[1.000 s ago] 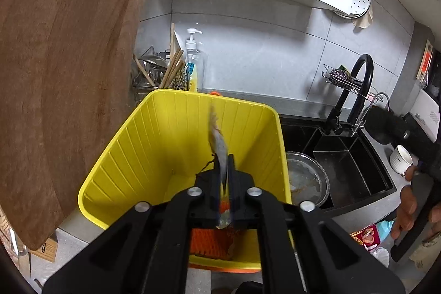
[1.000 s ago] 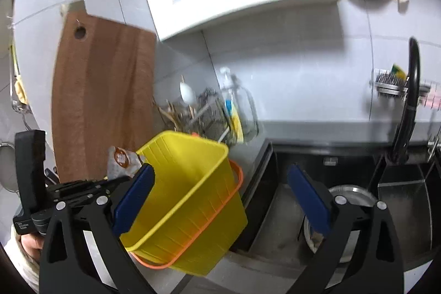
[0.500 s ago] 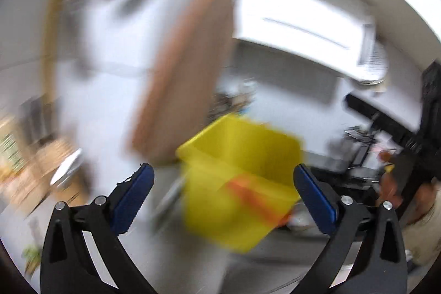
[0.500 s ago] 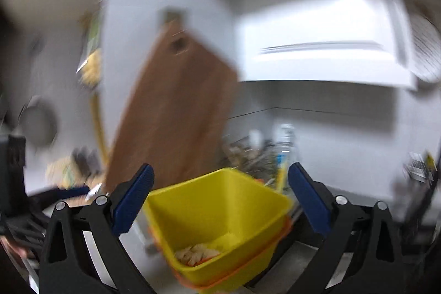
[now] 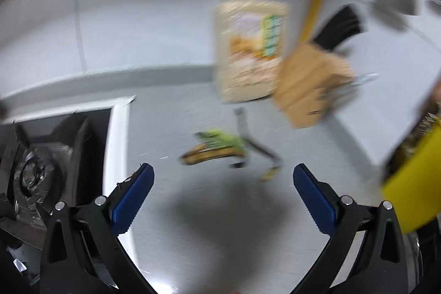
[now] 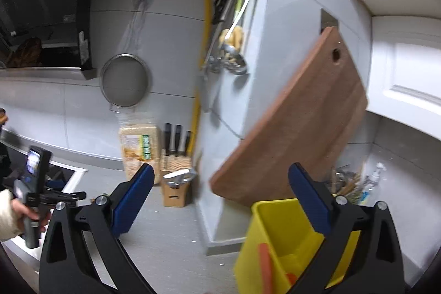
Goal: Collect trash
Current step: 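Grasp the yellow banana peel with the left tool, then grasp the dark brown peel strip with the right tool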
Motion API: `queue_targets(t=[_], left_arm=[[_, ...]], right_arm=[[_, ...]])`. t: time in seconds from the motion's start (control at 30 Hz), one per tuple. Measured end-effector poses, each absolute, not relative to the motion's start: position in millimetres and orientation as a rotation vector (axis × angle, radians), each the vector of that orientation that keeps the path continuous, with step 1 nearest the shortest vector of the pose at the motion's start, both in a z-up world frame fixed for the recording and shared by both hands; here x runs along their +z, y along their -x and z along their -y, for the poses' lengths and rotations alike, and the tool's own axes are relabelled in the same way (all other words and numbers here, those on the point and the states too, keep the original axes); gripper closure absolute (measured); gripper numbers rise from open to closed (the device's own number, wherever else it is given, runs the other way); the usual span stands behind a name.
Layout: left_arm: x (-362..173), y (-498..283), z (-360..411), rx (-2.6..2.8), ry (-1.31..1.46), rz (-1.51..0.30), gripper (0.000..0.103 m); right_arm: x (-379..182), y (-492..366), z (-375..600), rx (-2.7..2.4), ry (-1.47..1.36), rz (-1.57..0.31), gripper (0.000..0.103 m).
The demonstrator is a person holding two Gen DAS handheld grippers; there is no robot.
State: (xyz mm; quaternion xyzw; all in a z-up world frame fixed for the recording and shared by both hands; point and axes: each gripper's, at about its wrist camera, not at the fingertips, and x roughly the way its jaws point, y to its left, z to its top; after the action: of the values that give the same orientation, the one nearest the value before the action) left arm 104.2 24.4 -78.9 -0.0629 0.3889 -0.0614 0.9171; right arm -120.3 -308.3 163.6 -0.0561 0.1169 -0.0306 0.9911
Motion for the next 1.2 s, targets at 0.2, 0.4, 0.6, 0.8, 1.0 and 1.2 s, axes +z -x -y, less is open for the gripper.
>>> queue_targets(t=[0.2, 0.4, 0.6, 0.8, 1.0, 1.2], left_arm=[[-131, -156, -45, -0.078, 0.039, -0.922, 0.004], [-166, -194, -47, -0.097, 0.008, -1.019, 0.013], [-181, -217, -40, -0.101, 0.0, -1.055, 0.024], [-177, -219, -37, -0.207, 0.006, -1.072, 0.076], [-173, -180, -42, -0.297, 0.06, -1.079, 0.089], [-171, -114, -53, -0.281, 0.12, -1.107, 0.09]], right_arm=[[158, 118, 311, -0.06, 0.05, -0.291, 0.008], [153, 122, 313, -0.113, 0.029, -0.324, 0.008], [152, 113, 301, -0.003, 0.078, -0.439, 0.008], [147, 107, 282, 0.037, 0.137, -0.436, 0.008], [141, 96, 273, 0.1, 0.138, -0.449, 0.008], [113, 73, 262, 0.175, 0.123, -0.528, 0.008]])
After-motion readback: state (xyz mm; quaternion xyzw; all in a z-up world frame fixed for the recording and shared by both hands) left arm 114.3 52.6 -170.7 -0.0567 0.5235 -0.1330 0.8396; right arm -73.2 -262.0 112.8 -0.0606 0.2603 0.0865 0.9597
